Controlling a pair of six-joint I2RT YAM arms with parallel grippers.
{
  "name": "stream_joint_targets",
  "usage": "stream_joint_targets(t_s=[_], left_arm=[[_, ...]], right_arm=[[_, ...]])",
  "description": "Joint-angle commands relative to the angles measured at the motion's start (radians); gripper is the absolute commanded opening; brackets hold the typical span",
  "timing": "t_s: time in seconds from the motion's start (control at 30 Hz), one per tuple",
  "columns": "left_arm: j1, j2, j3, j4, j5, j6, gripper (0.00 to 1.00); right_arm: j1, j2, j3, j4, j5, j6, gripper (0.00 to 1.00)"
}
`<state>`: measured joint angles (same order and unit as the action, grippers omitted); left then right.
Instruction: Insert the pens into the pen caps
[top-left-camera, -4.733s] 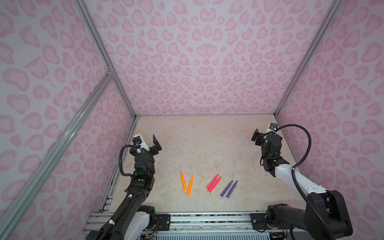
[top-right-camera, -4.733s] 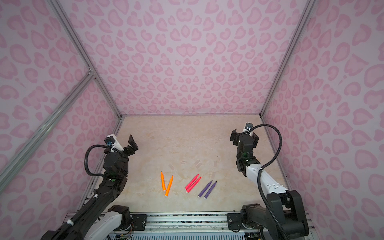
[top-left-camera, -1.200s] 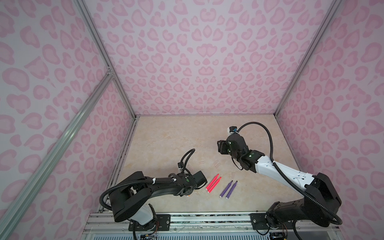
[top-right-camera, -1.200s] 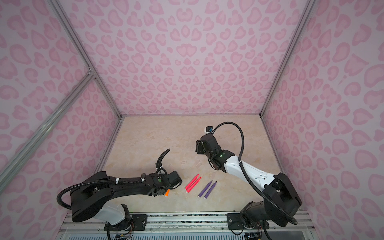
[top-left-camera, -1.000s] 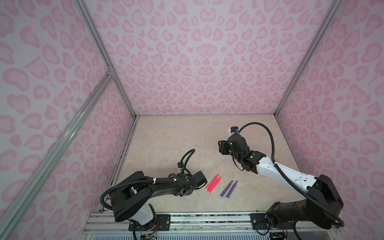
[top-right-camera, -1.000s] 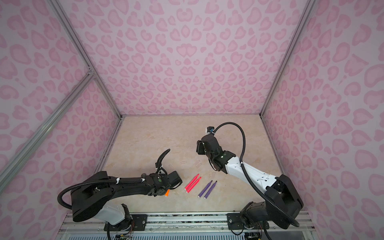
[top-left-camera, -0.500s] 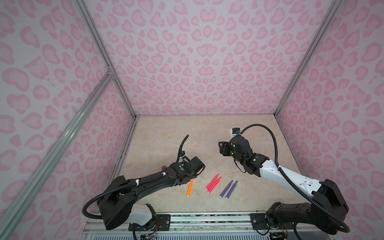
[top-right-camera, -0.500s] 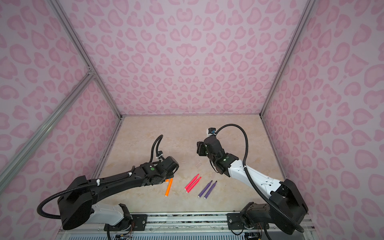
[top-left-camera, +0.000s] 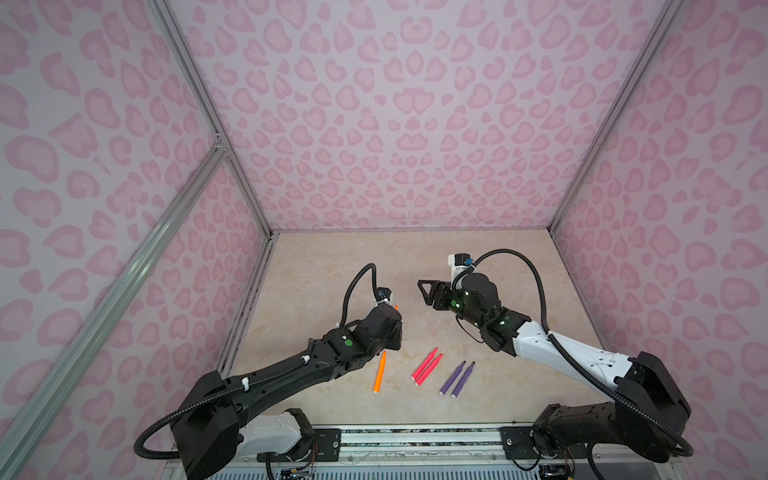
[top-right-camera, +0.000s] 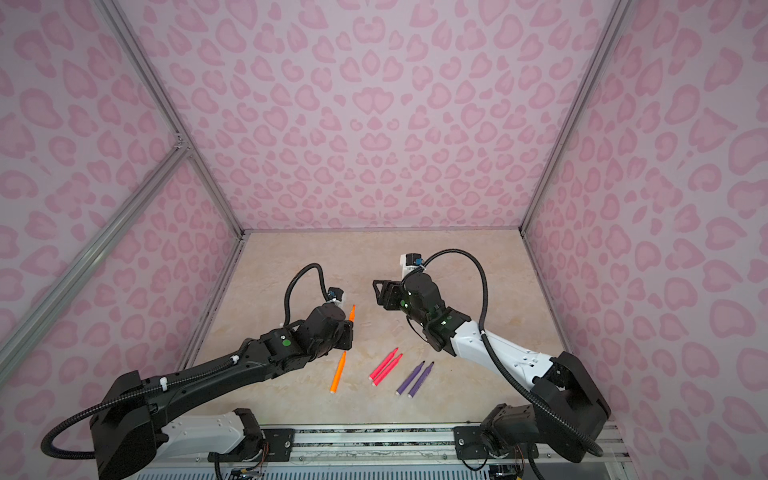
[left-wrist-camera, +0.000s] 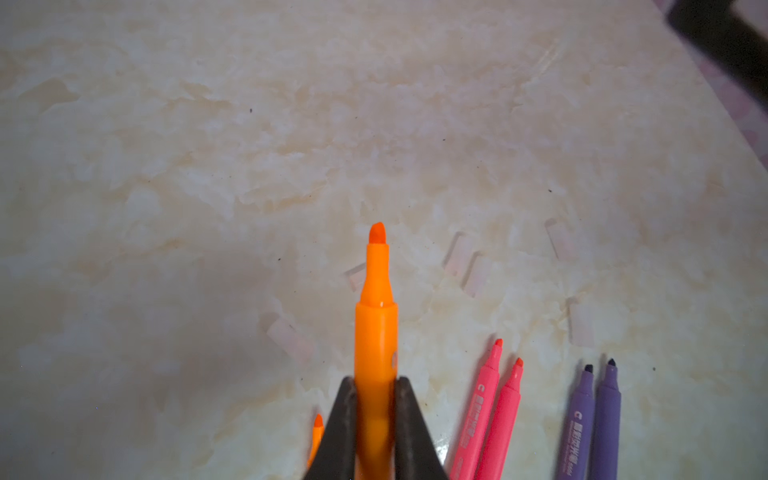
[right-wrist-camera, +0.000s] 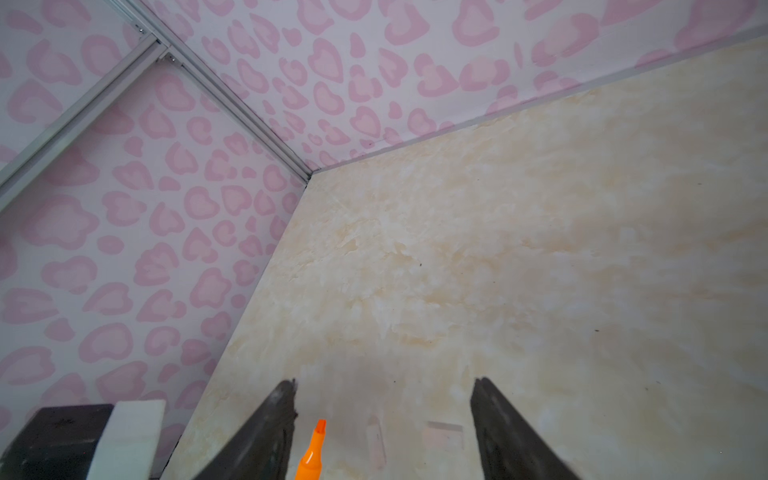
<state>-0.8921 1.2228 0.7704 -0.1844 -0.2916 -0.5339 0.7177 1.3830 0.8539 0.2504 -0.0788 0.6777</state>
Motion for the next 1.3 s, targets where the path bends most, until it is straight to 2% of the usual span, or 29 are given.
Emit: stream_joint_targets(t_s=[0.0,0.07,0.13,0.27,0.37,0.47,0.77,1.03,1.27], left_arm=[[0.023,-0.031,-0.043,0.213,0.026,0.079,0.04],[0.031,-0.047,-0.092,0.291,0.103,0.098,0.04],[0.031,-0.051,-0.101,0.312,0.128,0.101,0.04],[0.032,-0.048,-0.083,0.286,0.11,0.089,0.04],[0.031,-0.06,-0.097,0.3,0.125,0.085,0.04],[0.031,-0.065,-0.091,0.279,0.094,0.081,0.04],[0.03,-0.114,-0.107,0.267,0.036,0.077,0.04],[0.031,-0.13,-0.117,0.287,0.073,0.084,0.04],[0.032,-0.126,-0.119,0.299,0.106,0.092,0.04]], right_arm=[[0.037,0.059,0.036,0.075,-0.046,0.028,0.68],[0.062,0.11,0.07,0.093,-0.058,0.034,0.68],[0.076,0.15,0.098,0.095,-0.071,0.047,0.67],[0.115,0.18,0.095,0.128,-0.049,0.064,0.66],[0.139,0.167,0.075,0.125,-0.003,0.075,0.66],[0.145,0.14,0.026,0.161,0.034,0.104,0.66],[0.167,0.123,-0.011,0.197,0.06,0.134,0.65],[0.164,0.143,-0.011,0.254,0.025,0.164,0.58],[0.161,0.143,-0.012,0.285,-0.006,0.193,0.39]])
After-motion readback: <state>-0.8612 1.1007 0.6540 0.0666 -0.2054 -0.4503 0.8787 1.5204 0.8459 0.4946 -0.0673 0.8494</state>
